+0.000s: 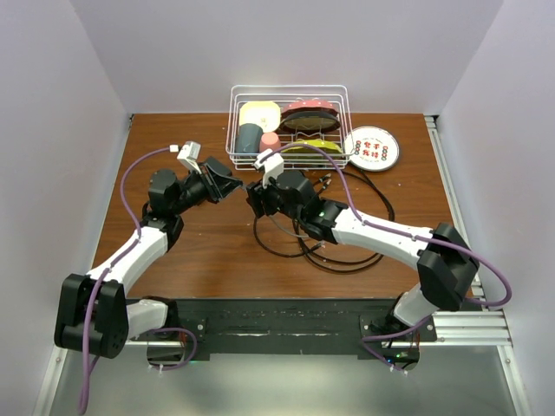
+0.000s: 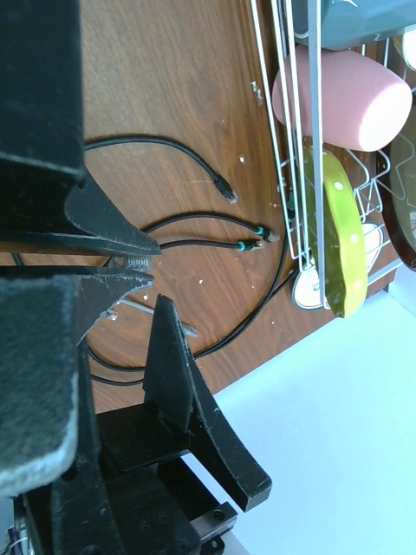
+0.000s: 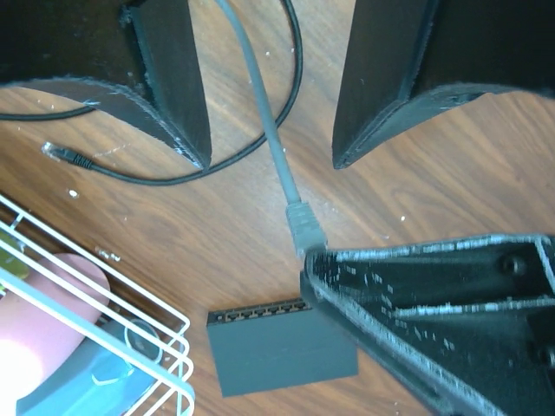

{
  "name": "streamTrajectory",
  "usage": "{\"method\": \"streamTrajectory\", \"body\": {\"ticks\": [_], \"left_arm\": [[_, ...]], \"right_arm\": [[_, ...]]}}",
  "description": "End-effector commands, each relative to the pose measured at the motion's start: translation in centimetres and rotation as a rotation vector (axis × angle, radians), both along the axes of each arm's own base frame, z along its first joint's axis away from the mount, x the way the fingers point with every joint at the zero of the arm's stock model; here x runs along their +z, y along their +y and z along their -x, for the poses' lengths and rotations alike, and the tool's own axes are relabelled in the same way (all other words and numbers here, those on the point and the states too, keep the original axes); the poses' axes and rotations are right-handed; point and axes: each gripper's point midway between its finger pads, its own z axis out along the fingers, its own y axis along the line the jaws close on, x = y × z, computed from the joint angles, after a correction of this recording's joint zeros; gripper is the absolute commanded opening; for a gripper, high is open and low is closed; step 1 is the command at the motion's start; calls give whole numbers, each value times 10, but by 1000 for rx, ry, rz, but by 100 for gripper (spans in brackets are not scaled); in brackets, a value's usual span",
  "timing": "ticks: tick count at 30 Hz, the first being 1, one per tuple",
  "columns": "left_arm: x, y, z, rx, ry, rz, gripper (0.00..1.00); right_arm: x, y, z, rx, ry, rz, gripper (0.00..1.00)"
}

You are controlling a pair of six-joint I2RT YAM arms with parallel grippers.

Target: Insert the plug into the switch port

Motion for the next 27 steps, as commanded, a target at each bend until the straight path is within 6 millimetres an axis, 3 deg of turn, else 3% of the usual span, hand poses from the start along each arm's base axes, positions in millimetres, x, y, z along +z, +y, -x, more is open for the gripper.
{"method": "streamTrajectory", "body": {"ticks": [1, 18, 23, 26, 27], "left_arm": [[30, -2, 0, -1, -63, 28, 0], [32, -4, 1, -12, -66, 31, 0], [34, -4, 1, -12, -69, 27, 0], [35, -4, 1, -13, -80, 22, 3], [35, -4, 1, -15, -83, 16, 18]], "right_arm": [[33, 16, -12, -1, -74, -60, 59], [30, 30, -26, -35, -70, -93, 38], [34, 26, -33, -87, -77, -106, 3], [33, 22, -33, -96, -77, -93, 0], [33, 21, -32, -92, -81, -82, 0]]}}
